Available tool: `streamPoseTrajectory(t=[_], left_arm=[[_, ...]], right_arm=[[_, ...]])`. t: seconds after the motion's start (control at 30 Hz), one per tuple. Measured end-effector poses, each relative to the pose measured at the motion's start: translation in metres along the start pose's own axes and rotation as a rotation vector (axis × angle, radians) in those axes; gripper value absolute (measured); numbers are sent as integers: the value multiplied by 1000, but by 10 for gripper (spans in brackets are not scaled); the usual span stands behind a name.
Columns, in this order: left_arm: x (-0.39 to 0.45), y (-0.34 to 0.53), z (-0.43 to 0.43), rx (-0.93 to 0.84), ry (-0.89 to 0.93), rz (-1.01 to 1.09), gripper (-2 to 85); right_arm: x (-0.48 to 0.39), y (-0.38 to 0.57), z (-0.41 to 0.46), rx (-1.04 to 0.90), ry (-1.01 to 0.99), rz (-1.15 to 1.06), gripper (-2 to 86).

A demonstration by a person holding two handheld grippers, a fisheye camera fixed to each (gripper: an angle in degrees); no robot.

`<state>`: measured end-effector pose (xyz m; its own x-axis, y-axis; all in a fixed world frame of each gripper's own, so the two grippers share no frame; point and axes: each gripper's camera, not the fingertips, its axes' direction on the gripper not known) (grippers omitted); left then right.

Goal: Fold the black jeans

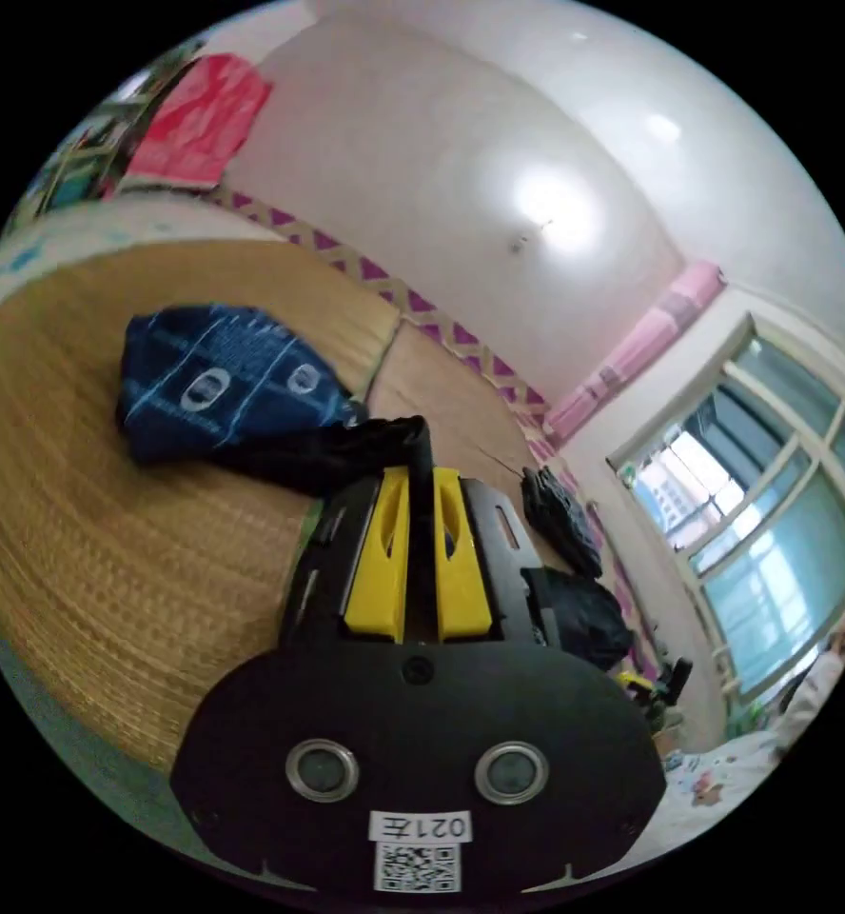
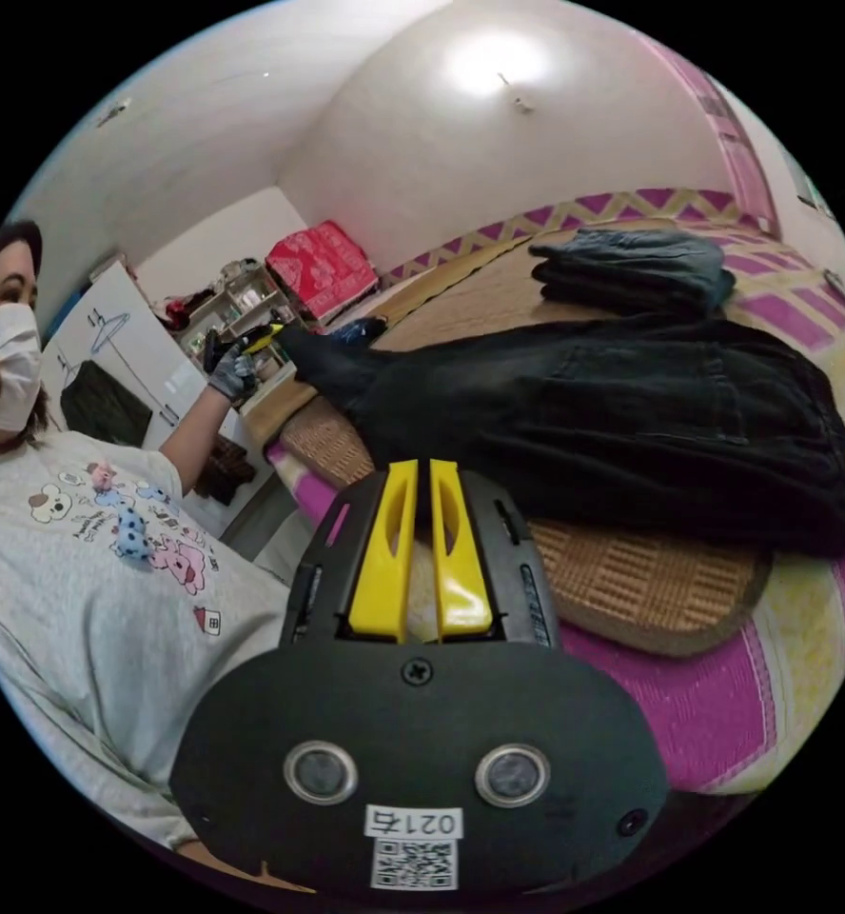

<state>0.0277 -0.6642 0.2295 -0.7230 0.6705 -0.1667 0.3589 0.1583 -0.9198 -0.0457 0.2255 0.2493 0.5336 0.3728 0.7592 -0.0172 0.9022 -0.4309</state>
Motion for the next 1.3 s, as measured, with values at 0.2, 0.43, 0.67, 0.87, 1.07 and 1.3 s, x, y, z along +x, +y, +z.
streamPoseTrajectory(t=[0.2, 0.43, 0.67, 0.87, 1.07, 1.3], left_arm=[[222, 79, 78, -136, 27, 540, 41], [298, 254, 284, -503, -19, 666, 38], [286, 257, 262, -311, 123, 587, 32], [282, 311, 344, -580, 93, 609, 45], [259, 307, 311, -486, 337, 631, 33], [206, 307, 252, -416, 393, 605, -8]], right_arm=[[3, 29, -48, 125, 14, 43, 9], [14, 50, -68, 163, -26, 101, 6], [27, 51, -89, 188, -10, 142, 8], [53, 24, -107, 270, 79, 251, 59], [135, 4, -154, 438, 182, 611, 124], [210, -23, -163, 510, 176, 873, 148]])
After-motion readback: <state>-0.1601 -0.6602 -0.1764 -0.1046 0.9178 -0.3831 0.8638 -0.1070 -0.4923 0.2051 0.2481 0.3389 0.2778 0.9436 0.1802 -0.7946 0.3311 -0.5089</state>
